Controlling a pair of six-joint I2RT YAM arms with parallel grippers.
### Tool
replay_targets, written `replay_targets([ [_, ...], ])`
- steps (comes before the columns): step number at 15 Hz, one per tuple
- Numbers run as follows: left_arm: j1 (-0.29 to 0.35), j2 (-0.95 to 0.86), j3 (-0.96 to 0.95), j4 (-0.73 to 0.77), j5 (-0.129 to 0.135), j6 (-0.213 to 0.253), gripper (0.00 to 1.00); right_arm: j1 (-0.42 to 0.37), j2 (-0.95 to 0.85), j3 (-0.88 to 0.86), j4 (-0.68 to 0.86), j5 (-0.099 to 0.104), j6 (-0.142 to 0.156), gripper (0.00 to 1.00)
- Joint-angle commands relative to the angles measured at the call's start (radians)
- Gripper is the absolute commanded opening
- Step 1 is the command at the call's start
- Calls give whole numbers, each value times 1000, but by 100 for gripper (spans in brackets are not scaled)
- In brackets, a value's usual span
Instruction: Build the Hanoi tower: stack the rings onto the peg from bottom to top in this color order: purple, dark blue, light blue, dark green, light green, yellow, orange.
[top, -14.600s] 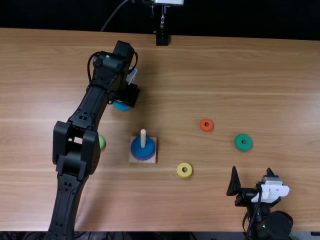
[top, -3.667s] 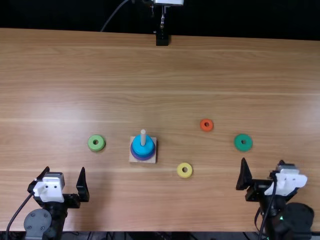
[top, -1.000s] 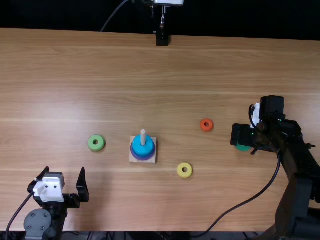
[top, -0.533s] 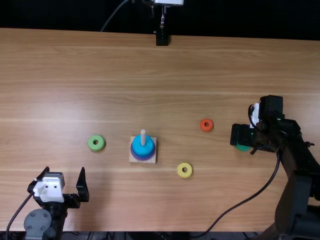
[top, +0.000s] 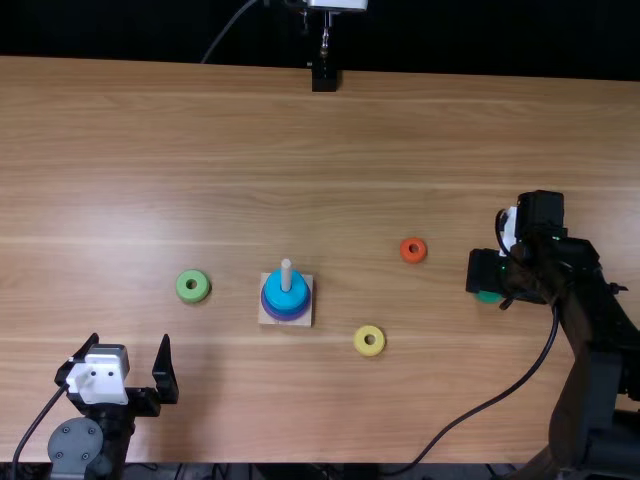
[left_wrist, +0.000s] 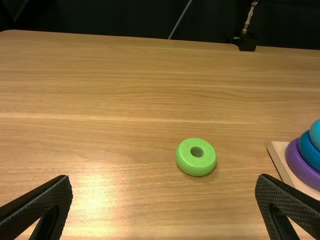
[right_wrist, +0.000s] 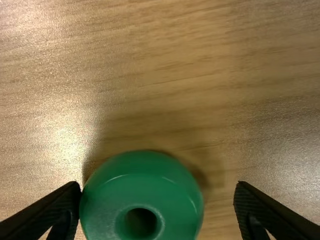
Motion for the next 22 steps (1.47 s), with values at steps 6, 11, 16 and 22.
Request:
replay_targets([
  [6,7,-12,-104,-79,-4,15,100,62,48,29,5,14,129,69],
  [11,7,-12,-104,-79,-6,15,100,61,43,31,3,40,127,13],
  [16,7,-12,-104,-79,-4,15,100,94,23,72,-19,86,121,0],
  [22,7,-12,-104,-79,-6,15,100,226,-174,195,-256,84,103,0],
])
